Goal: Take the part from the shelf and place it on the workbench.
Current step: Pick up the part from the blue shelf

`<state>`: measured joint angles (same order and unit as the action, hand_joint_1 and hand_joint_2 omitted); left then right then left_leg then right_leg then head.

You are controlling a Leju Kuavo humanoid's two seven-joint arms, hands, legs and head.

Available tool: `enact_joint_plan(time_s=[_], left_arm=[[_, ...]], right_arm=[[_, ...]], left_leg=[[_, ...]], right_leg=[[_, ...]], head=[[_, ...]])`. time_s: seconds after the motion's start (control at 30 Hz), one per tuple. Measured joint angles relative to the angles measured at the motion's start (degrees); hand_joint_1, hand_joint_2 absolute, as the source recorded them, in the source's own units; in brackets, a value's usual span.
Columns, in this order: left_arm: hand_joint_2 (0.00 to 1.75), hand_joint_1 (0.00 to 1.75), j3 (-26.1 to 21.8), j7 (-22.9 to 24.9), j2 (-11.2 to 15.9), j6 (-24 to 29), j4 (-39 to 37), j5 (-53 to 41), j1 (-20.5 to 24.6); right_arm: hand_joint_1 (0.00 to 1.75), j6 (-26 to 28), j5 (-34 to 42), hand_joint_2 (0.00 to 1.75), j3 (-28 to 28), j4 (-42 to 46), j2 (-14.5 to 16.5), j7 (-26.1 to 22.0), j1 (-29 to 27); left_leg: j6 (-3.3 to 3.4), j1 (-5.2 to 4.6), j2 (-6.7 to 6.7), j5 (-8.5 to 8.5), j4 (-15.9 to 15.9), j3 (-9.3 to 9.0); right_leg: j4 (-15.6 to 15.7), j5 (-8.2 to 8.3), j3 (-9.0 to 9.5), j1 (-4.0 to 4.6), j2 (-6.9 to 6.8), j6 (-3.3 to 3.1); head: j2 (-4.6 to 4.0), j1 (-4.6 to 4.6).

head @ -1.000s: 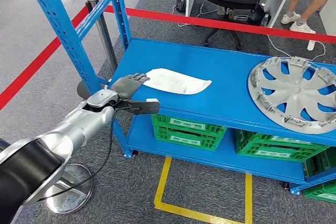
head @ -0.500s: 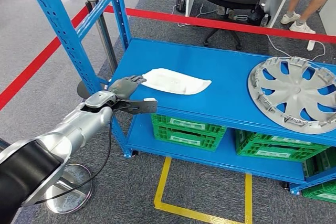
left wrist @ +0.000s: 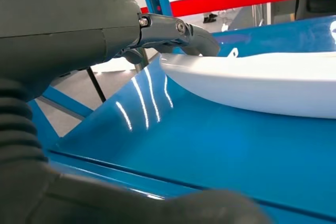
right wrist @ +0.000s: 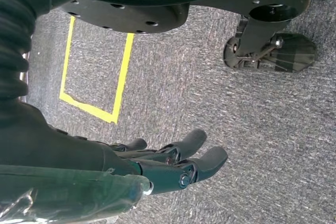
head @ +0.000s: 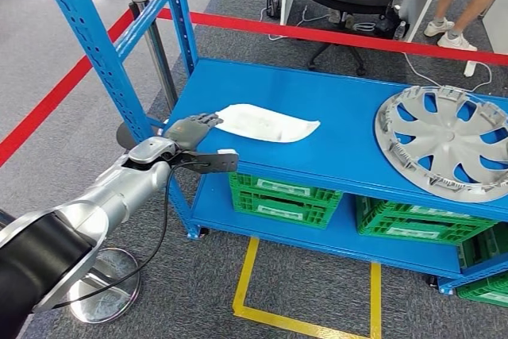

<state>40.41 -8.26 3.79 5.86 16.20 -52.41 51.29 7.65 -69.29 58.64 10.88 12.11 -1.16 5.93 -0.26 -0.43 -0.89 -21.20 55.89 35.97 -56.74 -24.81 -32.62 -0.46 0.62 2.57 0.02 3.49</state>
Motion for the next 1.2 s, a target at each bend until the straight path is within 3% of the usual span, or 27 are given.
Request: enact_joint_plan(time_s=[0.43,0.77,1.2], left_arm=[[0.00,0.00,-0.02,-2.02,-0.83,5.78,0.11,-1.48,1.15],[0.00,0.00,-0.57,-6.07,-4.08,12.65,2.95,-1.99,4.24],[0.00,0.00,-0.55,-7.71,-6.26,13.91,5.54,-2.25,5.62]], right_arm=[[0.00,0.14,0.35,1.75,0.01,0.00,0.02,-0.10,0.00],[0.00,0.85,1.06,1.75,0.02,0.00,0.02,-0.20,-0.03],[0.00,0.92,1.27,1.75,0.02,0.00,0.02,-0.23,-0.13]], left_leg=[[0.00,0.00,0.00,0.00,0.00,0.00],[0.00,-0.01,0.00,0.01,0.01,-0.01],[0.00,0.00,0.01,0.01,0.01,-0.01]], right_leg=[[0.00,0.01,-0.02,-0.01,-0.01,0.00],[0.00,0.04,0.01,-0.02,-0.01,0.02],[0.00,0.05,0.00,-0.01,0.02,0.02]], head=[[0.00,0.00],[0.00,0.00],[0.00,0.00]])
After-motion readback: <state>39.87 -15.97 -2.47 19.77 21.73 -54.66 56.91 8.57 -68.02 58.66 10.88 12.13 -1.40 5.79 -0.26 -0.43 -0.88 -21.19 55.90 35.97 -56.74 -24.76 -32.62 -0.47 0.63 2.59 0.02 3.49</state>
